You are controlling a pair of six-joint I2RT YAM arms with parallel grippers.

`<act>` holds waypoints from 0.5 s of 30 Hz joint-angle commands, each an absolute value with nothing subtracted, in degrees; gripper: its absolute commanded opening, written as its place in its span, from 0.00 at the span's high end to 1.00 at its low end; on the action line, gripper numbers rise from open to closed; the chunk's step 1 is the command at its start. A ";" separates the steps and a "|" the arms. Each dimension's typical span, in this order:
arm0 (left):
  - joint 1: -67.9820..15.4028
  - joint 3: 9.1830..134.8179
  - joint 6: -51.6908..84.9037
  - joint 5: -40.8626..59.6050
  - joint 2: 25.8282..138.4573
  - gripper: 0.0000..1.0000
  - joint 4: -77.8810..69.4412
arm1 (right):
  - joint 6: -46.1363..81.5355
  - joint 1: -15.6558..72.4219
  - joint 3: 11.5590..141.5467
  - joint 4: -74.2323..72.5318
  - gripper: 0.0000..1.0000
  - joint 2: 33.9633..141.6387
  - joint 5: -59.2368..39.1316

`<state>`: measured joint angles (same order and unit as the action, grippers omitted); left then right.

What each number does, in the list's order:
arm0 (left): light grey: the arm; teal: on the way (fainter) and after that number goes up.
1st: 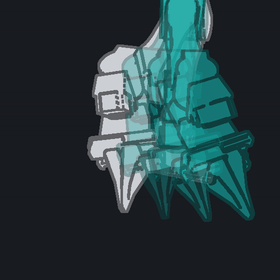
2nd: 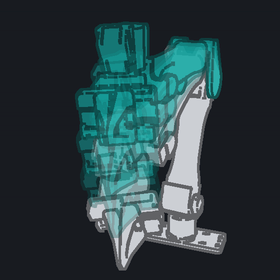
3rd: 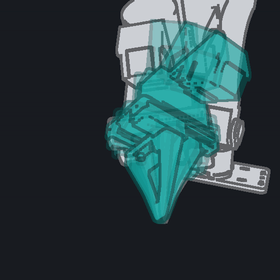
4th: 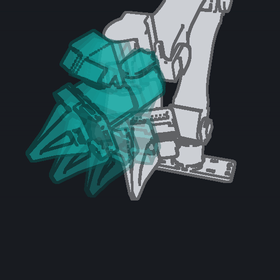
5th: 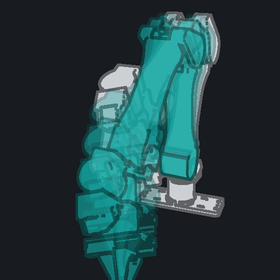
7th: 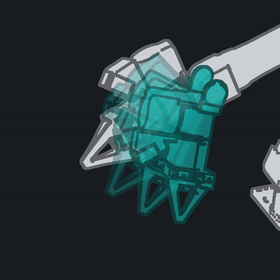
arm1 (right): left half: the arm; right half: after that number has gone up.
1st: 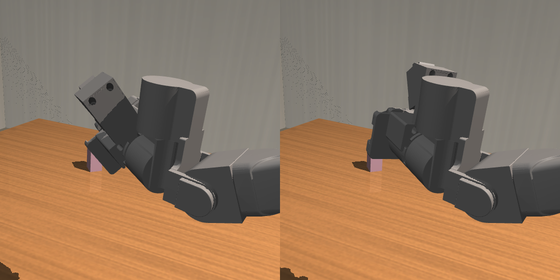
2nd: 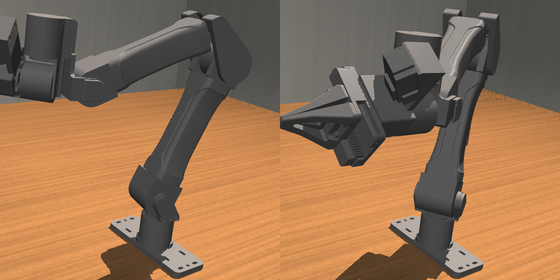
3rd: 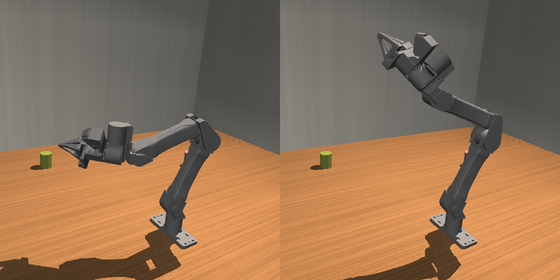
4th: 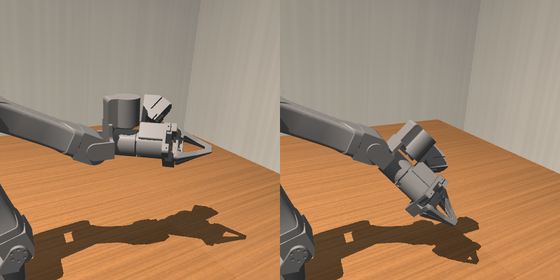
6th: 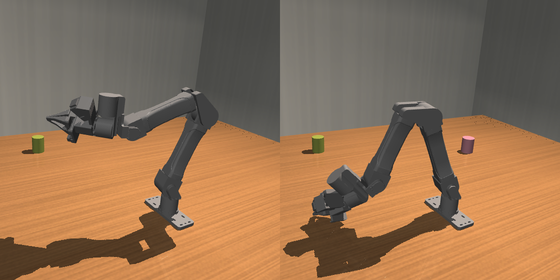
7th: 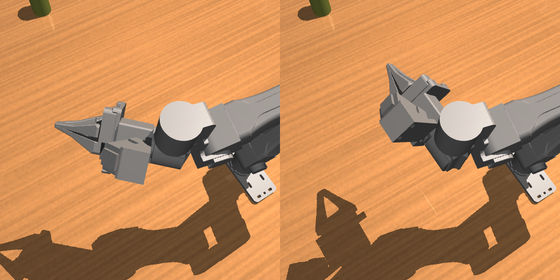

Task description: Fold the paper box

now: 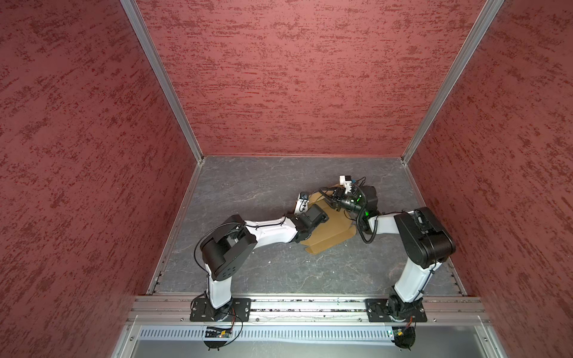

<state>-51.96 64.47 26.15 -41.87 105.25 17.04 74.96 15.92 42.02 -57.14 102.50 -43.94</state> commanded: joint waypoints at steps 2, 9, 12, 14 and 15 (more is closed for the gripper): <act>-50.31 62.16 22.25 -39.88 102.73 0.85 14.17 | 73.21 16.11 40.54 -53.62 0.59 98.30 -41.14; -46.87 58.70 17.33 -34.31 100.09 0.87 8.20 | 70.46 16.26 36.75 -45.64 0.52 91.49 -40.08; -45.35 58.03 15.85 -32.09 99.34 0.88 6.69 | 68.42 16.43 35.36 -41.09 0.49 88.07 -39.99; -44.35 57.93 15.39 -30.99 99.01 0.89 6.35 | 67.58 16.51 34.44 -38.74 0.48 86.03 -40.00; -43.84 57.75 15.19 -30.50 98.88 0.89 6.02 | 67.14 16.59 33.98 -37.44 0.47 84.84 -39.93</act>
<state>-44.86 58.28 17.82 -33.19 100.18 7.99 69.78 16.08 34.94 -42.06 87.66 -41.32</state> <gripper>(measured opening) 0.113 0.522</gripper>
